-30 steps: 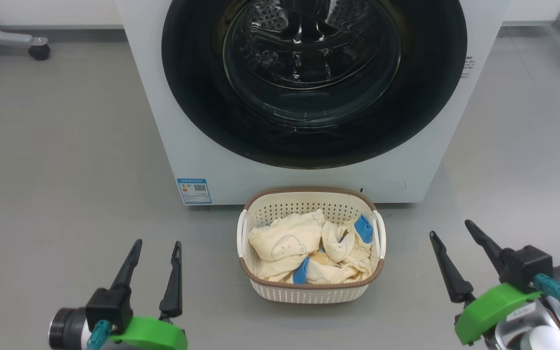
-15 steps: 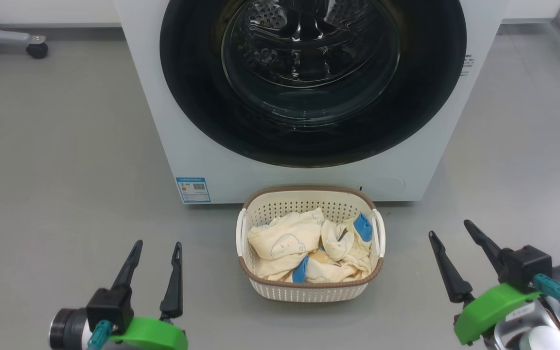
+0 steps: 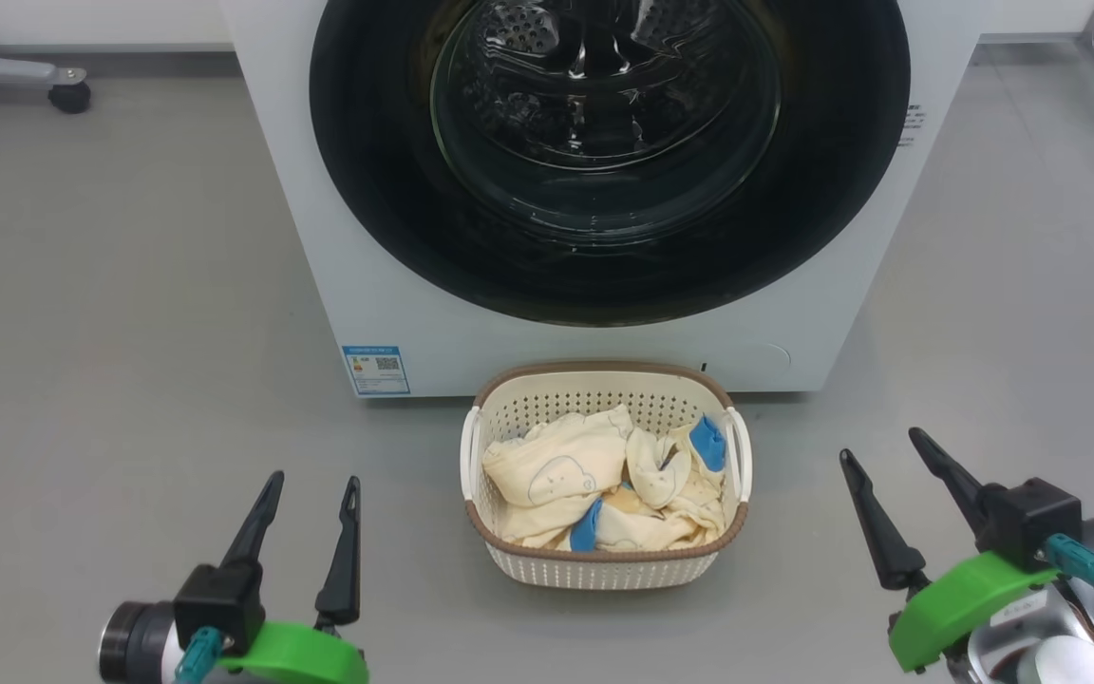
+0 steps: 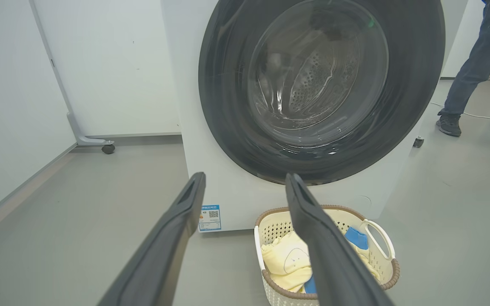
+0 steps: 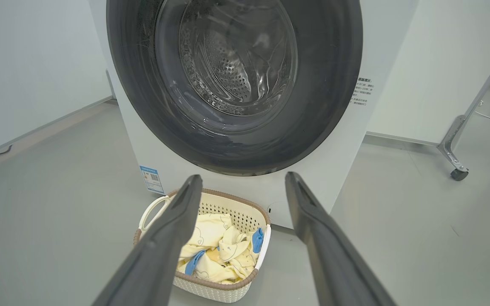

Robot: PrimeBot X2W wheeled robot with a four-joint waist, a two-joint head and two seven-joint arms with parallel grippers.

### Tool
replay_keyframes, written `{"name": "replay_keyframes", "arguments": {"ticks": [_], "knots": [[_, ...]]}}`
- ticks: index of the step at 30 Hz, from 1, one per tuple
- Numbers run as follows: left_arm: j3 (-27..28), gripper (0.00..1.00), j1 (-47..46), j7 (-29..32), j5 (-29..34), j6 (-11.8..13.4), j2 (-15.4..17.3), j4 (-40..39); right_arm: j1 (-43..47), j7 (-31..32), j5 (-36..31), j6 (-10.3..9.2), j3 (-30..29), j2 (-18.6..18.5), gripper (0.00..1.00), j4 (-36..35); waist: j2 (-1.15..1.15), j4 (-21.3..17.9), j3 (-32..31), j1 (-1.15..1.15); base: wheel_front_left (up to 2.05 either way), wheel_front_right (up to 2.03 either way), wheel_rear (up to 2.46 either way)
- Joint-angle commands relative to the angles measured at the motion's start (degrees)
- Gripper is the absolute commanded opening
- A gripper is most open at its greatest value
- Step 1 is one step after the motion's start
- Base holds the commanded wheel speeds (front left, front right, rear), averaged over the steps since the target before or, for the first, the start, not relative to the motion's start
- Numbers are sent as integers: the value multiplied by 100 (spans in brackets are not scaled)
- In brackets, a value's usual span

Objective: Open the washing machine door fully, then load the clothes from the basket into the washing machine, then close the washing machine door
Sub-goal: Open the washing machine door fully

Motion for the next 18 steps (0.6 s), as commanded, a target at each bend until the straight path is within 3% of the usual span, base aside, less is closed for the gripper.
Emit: {"name": "replay_keyframes", "arguments": {"ticks": [1,18], "knots": [[181,100,-336,-9,-42,16,113,-189,-180,-68,33,-15,64,-87,100,-212,0,-1,6,0,69,69,-138],[129,100,-405,-45,-101,68,146,-184,-228,-51,56,-15,36,-113,100,-232,0,-52,82,0,114,114,-228]]}}
